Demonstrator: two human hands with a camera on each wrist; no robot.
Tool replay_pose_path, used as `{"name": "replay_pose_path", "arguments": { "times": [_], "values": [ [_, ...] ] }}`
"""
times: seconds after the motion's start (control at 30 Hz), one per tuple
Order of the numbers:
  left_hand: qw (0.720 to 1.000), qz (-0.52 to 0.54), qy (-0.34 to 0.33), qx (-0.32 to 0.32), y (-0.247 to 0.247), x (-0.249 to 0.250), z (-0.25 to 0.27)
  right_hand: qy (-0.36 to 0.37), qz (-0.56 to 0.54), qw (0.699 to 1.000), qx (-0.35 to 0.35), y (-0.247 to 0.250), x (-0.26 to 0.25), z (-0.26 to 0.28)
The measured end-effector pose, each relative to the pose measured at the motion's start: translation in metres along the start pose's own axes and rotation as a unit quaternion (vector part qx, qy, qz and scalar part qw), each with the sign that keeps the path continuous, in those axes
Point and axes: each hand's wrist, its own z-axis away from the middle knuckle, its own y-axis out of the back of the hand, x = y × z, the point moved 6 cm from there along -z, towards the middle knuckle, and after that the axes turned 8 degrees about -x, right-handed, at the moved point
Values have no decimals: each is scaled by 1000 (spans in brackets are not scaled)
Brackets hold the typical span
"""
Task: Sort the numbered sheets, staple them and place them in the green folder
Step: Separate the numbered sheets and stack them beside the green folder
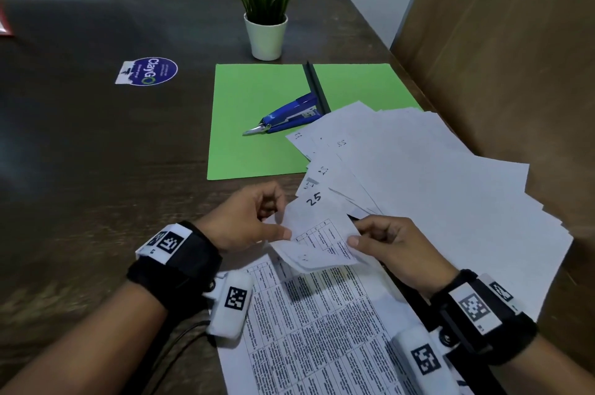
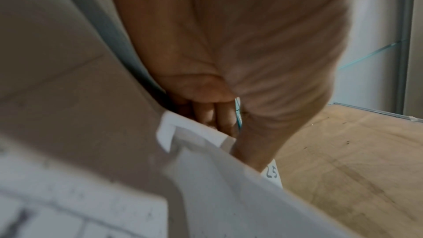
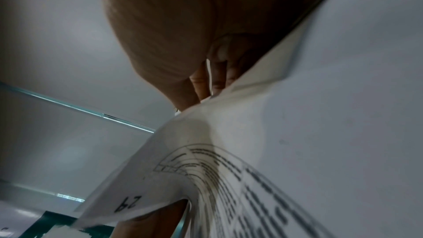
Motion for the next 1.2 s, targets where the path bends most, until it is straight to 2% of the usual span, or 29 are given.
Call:
{"name": "replay_pose_path", "arguments": {
  "times": [0.13,0.27,0.47,0.67,0.77,0.9,1.0,1.2],
  "values": [
    [1000,17,-4,-2,-1,-1,1,-10,27,1000,-9,-2,-4,1],
    [999,35,35,-6,-3,-3,0,-13,37,999,-8,-1,-4,2],
    [998,28,46,-13,-4,-1,2,-11,36,999,-19,-4,-7,3],
    [998,33,48,8,-6,6,3,-16,25,1000,-6,-3,-8,3],
    [998,-35,41,-17,-3,7,2,14,-3,1000,-17,-5,-16,6],
    [997,6,64,-41,-3,-2,3,42,-53,997,-32,-4,-19,15],
    [998,10,48,-44,-5,1,5,37,28,999,-25,-7,-16,14],
    [999,-41,13,-3,-10,12,2,13,-13,1000,20,-6,-11,5]
  ]
}}
